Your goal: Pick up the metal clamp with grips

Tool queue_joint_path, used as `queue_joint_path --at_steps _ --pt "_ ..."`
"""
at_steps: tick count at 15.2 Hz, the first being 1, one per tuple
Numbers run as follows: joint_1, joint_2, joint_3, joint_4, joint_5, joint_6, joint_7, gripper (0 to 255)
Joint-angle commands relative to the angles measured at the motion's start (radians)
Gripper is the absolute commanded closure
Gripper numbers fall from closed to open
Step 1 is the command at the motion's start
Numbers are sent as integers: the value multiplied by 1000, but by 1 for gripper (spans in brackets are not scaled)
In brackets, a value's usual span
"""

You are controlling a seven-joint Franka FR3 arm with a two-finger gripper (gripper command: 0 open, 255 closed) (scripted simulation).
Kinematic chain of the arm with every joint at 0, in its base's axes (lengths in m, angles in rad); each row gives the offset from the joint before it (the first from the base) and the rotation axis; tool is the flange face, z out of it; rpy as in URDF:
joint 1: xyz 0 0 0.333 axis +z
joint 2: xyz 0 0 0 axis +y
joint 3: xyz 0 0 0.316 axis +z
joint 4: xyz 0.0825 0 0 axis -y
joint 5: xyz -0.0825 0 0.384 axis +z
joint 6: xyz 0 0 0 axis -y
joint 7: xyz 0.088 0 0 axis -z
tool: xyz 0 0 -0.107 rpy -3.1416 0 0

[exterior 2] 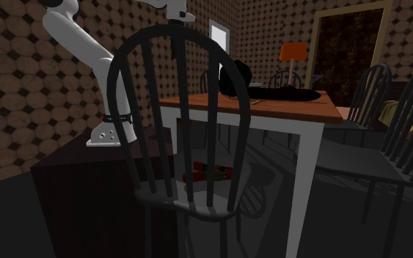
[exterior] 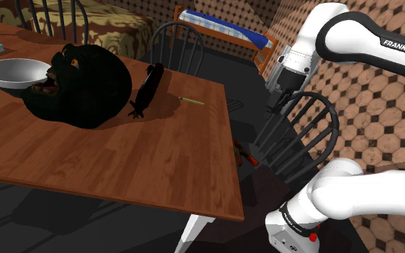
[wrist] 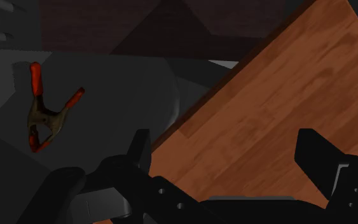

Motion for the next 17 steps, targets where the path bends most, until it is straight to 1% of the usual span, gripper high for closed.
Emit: queue_joint_path --at_steps 1,5,9,13,17 --pt "0 0 0 0 0 0 0 0" --pt "-22 -1 -47 -110 -49 114 -71 0" --pt "-48 25 -98 -202 -100 240 -141 0" --pt "-77 84 -155 -273 -151 379 -211 0" --pt "-104 177 -216 -320 -197 532 -280 0"
